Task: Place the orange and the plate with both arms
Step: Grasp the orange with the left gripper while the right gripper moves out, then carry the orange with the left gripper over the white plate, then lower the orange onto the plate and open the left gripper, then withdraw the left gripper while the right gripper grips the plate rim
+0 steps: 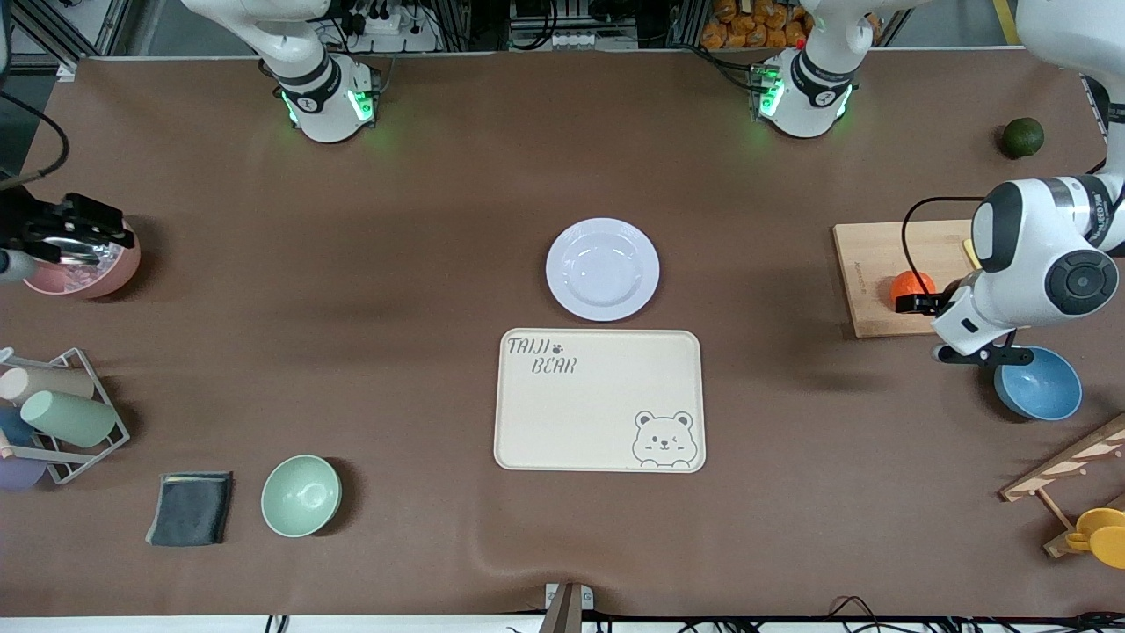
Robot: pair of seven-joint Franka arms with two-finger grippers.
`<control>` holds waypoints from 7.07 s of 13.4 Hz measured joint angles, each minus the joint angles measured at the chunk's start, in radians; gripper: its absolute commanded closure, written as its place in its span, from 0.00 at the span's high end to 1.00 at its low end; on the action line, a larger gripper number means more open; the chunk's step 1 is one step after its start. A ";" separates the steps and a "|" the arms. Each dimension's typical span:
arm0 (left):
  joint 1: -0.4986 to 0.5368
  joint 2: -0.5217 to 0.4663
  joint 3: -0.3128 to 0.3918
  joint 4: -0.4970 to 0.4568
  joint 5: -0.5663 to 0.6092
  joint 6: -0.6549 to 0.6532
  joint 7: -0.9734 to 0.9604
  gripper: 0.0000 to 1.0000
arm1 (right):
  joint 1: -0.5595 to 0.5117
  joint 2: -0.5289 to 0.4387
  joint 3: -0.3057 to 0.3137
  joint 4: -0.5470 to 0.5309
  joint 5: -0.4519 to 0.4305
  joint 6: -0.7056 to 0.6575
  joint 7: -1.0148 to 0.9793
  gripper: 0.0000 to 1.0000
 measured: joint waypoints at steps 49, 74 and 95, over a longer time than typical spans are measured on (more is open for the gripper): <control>0.137 -0.017 -0.593 0.035 -0.104 0.007 -0.450 0.10 | 0.238 0.230 0.011 -0.585 1.158 0.570 -0.252 1.00; -0.430 0.386 -0.541 0.341 -0.033 -0.001 -1.105 1.00 | 0.534 0.420 0.011 -0.595 1.641 0.647 -0.500 1.00; -0.015 0.151 -0.519 0.425 0.059 -0.128 -0.815 1.00 | 0.760 0.492 0.011 -0.593 2.003 0.747 -0.646 0.00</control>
